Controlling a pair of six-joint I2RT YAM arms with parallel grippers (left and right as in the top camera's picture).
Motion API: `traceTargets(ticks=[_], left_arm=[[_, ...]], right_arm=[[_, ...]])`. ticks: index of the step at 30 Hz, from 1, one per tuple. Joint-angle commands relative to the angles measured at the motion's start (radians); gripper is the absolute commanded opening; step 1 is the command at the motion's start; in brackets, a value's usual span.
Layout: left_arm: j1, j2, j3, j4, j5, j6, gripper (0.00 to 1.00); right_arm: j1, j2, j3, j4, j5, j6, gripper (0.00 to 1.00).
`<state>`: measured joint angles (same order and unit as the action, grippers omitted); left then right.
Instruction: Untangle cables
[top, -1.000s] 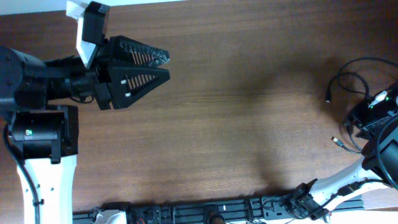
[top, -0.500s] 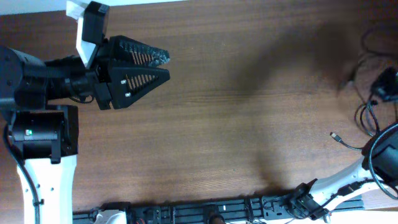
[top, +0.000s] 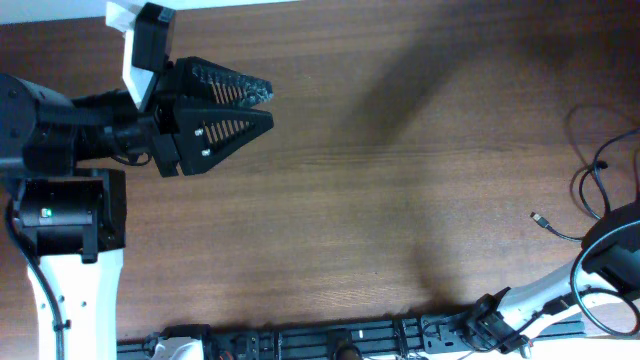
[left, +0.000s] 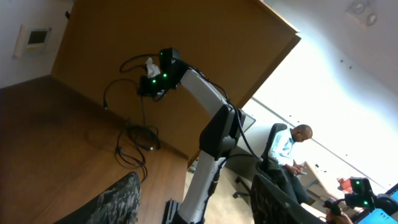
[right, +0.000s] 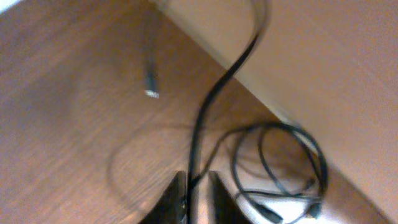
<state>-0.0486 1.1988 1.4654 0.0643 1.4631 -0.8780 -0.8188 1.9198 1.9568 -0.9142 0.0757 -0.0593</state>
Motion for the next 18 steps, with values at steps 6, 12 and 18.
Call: traceTargets(ticks=[6,12,18], left_arm=[[-0.004,-0.002,0.008,0.002,0.019,0.020,0.57],[-0.004,-0.002,0.008,0.002,0.042,0.020,0.58],[-0.004,-0.002,0.008,0.002,0.087,0.020,0.58]], right_arm=[[0.008,-0.004,0.016,-0.176,-0.013,0.053,0.99],[0.008,0.002,-0.028,-0.390,-0.091,0.099,0.99],[0.008,0.002,-0.232,-0.443,-0.103,0.102,1.00]])
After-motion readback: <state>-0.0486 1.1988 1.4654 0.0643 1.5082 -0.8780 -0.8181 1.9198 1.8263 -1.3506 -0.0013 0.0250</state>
